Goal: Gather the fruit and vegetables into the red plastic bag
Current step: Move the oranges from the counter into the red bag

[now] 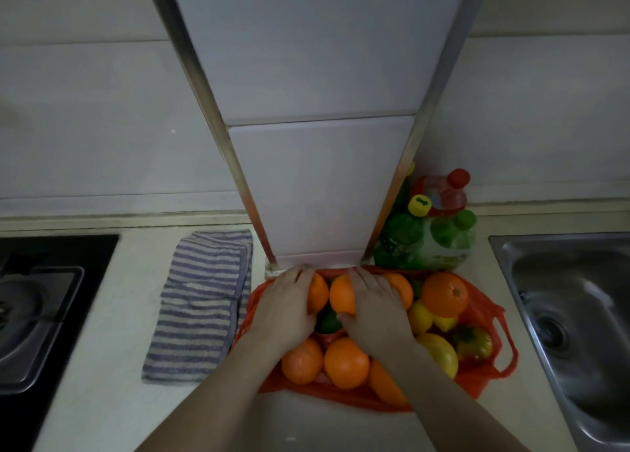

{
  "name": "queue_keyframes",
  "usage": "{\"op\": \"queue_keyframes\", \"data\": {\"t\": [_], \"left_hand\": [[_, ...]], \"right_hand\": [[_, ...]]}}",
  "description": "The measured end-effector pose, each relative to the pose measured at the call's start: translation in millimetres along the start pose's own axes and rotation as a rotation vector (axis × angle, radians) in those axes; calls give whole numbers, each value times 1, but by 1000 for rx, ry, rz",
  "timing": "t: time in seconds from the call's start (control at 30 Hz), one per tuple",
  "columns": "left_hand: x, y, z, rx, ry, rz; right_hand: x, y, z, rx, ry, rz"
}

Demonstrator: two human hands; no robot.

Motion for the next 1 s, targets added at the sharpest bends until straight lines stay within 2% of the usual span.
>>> {"op": "queue_keyframes", "data": {"t": [0.23,0.67,1.0], "left_hand": [[8,8,-5,7,-12,-7],[52,25,-31,-31,90,69],[103,32,-76,-136,185,69]], "right_hand": [[11,1,-7,20,25,20],[44,-9,-35,62,107,-19],[83,-47,-90,-10,211,-110]]}}
Point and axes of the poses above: each hand's wrist, its own z-axis towards the middle knuckle, its own x-axis out of the back of the hand, y = z × x, the point moved 2 cm from there along z, towards the middle knuckle, and after that the axes turned 13 degrees about y, right-handed, at the moved point
